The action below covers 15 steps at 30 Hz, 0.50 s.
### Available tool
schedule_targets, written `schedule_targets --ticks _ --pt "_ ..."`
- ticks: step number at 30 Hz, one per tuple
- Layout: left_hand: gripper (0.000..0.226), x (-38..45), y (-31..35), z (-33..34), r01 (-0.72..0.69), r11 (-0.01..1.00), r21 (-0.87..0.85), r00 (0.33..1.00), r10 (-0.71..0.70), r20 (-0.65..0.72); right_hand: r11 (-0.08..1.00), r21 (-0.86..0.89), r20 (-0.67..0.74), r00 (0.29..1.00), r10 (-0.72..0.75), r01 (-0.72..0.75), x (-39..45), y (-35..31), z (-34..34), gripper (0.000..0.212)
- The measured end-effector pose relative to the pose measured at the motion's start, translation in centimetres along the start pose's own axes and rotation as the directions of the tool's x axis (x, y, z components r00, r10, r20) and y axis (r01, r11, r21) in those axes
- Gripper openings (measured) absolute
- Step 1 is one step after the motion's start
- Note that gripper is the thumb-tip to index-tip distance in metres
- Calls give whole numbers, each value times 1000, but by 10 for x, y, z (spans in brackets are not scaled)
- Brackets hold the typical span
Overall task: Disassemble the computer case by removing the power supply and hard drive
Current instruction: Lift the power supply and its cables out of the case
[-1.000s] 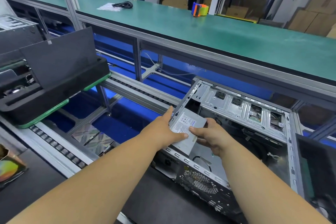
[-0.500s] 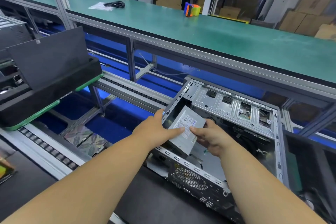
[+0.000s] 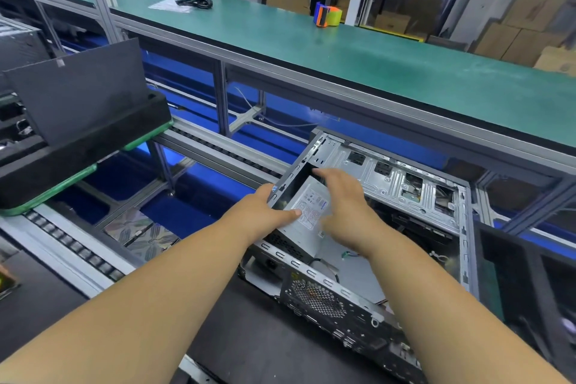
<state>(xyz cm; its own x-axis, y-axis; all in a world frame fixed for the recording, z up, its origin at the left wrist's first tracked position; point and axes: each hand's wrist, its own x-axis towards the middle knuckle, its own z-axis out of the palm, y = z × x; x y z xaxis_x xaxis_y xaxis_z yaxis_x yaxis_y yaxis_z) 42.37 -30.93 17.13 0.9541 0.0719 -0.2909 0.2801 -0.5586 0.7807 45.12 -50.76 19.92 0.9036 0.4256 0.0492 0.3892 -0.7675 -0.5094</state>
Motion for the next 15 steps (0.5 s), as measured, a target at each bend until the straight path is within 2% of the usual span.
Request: schedule_targets --ticks 2,5,9,15 --pt "78 -1 1 0 -10 1000 11 1000 10 -14 930 -302 211 966 -149 209 3 -4 -6 106" --pt "75 -4 3 0 8 1000 12 999 -8 -36 827 -445 390 906 -167 344 9 -3 -7 114" --pt "76 -5 2 0 29 1000 -5 998 -29 -59 796 -451 373 895 -244 405 14 3 0 103" --pt "83 -13 4 1 -59 996 66 988 68 -138 736 -492 312 884 -350 465 16 15 6 80"
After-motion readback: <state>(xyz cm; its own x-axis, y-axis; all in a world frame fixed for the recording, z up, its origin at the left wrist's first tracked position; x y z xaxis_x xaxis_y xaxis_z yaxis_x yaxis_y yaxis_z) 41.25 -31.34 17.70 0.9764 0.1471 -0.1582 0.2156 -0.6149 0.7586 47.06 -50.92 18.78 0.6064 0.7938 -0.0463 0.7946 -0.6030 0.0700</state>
